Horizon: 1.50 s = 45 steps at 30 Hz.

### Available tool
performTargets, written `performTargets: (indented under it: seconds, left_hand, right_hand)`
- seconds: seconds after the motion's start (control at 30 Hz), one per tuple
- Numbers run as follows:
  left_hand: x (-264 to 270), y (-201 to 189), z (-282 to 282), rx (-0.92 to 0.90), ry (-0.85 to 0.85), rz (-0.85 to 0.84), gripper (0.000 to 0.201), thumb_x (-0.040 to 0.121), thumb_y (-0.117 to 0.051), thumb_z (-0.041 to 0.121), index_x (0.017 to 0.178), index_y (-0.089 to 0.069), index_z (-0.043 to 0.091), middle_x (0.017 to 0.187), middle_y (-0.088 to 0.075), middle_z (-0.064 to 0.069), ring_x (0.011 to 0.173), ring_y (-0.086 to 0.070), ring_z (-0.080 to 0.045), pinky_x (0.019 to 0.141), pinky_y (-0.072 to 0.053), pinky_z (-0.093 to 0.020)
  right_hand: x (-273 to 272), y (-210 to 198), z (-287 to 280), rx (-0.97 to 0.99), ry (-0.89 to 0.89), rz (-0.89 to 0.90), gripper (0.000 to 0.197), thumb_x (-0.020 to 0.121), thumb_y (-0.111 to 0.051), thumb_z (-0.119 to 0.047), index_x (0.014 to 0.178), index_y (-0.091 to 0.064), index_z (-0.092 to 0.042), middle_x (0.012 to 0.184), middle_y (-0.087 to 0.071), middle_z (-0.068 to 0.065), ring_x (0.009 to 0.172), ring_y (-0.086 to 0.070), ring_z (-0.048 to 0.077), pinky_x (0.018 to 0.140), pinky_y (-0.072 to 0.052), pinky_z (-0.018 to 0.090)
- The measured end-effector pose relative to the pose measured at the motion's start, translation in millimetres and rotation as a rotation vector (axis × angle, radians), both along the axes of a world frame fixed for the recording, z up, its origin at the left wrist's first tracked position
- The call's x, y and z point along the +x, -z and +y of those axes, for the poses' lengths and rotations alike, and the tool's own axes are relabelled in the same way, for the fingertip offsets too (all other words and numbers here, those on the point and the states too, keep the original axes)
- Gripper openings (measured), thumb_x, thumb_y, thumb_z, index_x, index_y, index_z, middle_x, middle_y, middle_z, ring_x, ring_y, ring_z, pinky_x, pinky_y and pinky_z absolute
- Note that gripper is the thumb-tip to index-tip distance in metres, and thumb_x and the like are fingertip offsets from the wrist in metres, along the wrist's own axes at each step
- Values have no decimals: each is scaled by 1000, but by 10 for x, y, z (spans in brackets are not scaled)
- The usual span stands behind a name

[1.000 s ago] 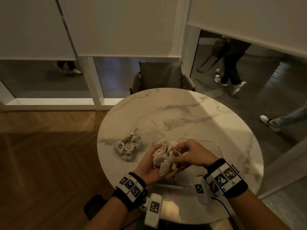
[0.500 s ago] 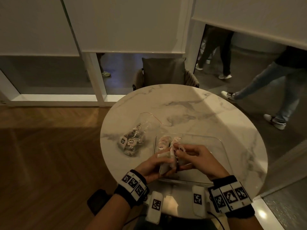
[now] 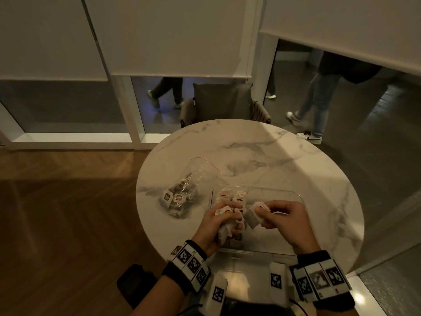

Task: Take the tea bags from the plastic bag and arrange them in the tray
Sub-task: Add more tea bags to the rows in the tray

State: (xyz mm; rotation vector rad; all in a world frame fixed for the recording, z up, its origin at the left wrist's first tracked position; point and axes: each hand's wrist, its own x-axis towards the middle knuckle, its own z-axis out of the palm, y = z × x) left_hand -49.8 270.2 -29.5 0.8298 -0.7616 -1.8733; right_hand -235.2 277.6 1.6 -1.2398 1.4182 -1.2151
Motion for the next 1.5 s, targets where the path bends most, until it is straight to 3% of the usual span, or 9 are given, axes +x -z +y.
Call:
performTargets:
  seconds: [0.07, 0.13, 0.3, 0.43, 0.57, 0.77, 1.17, 1.33, 1.5]
  left_hand:
    - [-3, 4, -13, 43, -13, -1, 31, 88, -58, -5, 117, -67, 2, 79, -58, -14, 59, -54, -19, 44, -41, -21]
    - [-3, 8, -17, 66, -13, 8, 34, 87, -64, 6, 121, -67, 4, 78, -56, -10, 60, -53, -17, 44, -39, -18]
    - [-29, 31, -12, 58, -47, -40, 38, 83, -71, 17, 118, -68, 5, 88, -57, -12, 58, -52, -14, 42, -38, -16]
    - [-20, 21, -5, 82, -47, -37, 18, 87, -68, 15, 102, -70, 6, 82, -56, -12, 57, -51, -16, 42, -37, -17]
    - [6, 41, 7, 59, -52, -29, 25, 84, -70, 11, 107, -64, 2, 82, -60, -11, 59, -53, -16, 42, -39, -17]
    - [9, 51, 24, 20, -56, -33, 16, 81, -70, 9, 96, -68, 5, 80, -64, -10, 62, -54, -17, 46, -40, -17]
    - [7, 68, -2, 70, -95, 18, 25, 80, -69, 6, 104, -62, 0, 84, -58, -16, 61, -50, -18, 43, -36, -18]
    - [9, 46, 0, 90, -138, 92, 29, 74, -71, 11, 102, -67, 3, 77, -56, -11, 60, -50, -17, 42, -35, -18]
    - [10, 28, -13, 153, -118, 99, 25, 80, -70, 22, 100, -68, 5, 78, -59, -6, 59, -52, -15, 41, -36, -17]
  right_hand:
    - [46, -24, 16, -34, -1, -57, 13, 77, -79, -6, 88, -76, 1, 73, -72, 16, 56, -68, 23, 52, -53, 22]
    - [111, -34, 31, -54, 5, -103, 8, 79, -77, -3, 85, -75, 0, 76, -72, 18, 60, -70, 29, 54, -56, 25]
    - [251, -2, 75, -49, -58, -133, 6, 82, -72, 3, 81, -71, -3, 77, -71, 19, 66, -72, 34, 58, -60, 32]
    - [252, 3, 77, -57, -66, -119, 14, 82, -71, 5, 75, -67, -6, 76, -69, 18, 66, -72, 36, 59, -60, 34]
    - [234, 30, 85, -53, -3, -94, 13, 78, -77, 0, 77, -67, -9, 76, -70, 16, 66, -72, 31, 59, -61, 37]
    - [221, 76, 96, -70, -51, 49, 7, 81, -77, -12, 81, -73, -17, 70, -70, 0, 61, -67, 15, 50, -52, 24]
    - [140, -37, 43, -29, -88, 56, 9, 77, -80, -7, 82, -74, -5, 64, -70, 4, 53, -64, 15, 51, -48, 23]
    - [-35, -410, -244, -83, -117, 283, 11, 74, -83, -7, 78, -73, -3, 64, -72, 5, 55, -68, 14, 56, -54, 19]
    - [-168, -533, -829, 18, -376, 1010, 11, 83, -77, -23, 86, -75, -12, 80, -74, 1, 65, -63, 7, 63, -50, 14]
